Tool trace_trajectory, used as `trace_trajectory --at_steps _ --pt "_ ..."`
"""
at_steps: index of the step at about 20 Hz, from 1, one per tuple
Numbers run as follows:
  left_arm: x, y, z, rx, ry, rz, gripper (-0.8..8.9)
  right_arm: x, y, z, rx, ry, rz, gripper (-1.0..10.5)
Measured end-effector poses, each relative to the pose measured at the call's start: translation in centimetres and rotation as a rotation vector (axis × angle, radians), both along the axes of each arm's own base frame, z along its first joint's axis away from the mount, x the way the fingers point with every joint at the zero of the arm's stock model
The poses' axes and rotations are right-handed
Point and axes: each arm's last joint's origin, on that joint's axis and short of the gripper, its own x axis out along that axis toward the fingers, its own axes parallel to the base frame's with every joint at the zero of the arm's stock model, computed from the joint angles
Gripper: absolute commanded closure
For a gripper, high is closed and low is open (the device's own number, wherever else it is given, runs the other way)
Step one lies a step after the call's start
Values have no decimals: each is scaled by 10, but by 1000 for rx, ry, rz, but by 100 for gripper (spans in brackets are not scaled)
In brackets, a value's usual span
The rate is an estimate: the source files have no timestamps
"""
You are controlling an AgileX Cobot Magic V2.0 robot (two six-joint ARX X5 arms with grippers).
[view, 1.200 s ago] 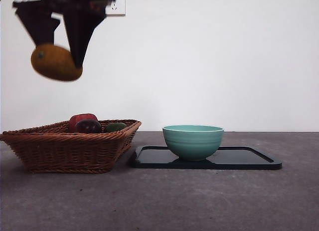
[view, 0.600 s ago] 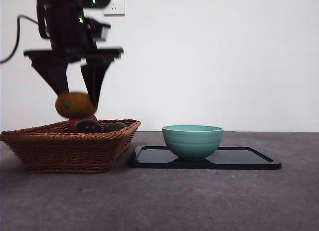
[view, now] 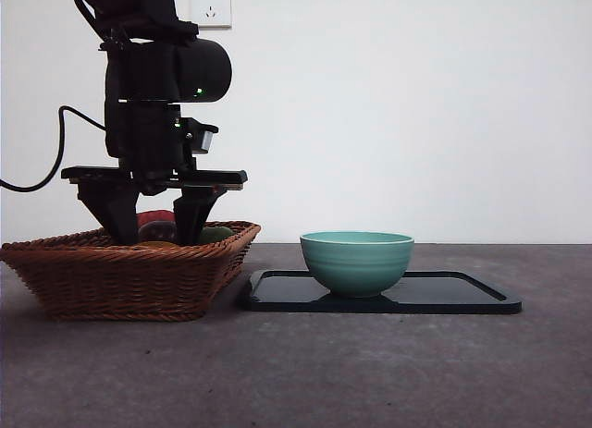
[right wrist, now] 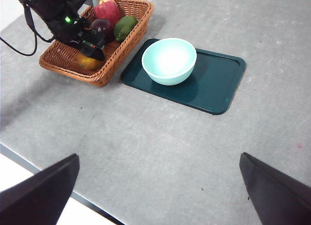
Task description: Pick up the wifruite, put it on the bowl, pick up the plate, put it on desk
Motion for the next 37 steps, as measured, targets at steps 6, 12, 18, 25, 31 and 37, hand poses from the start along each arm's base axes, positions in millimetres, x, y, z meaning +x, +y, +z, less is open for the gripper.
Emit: trace_trajectory --at_steps 6,12,18,25,31,37 --pt "1 1 -1 -7 -1 22 620 0 0 0 0 0 0 358" --pt "0 2 -2 0 13 22 247 0 0 0 -1 0 0 358" --pt "-6 5 25 -18 -30 13 250 0 0 0 -1 1 0 358" --pt "-66 35 128 -101 -236 -34 251 0 0 0 -1 1 0 358" --pt "-145 72 191 -135 -376 -108 251 0 0 0 2 -4 0 358" --pt "-209 95 216 -252 -403 -323 251 0 0 0 2 -4 0 358"
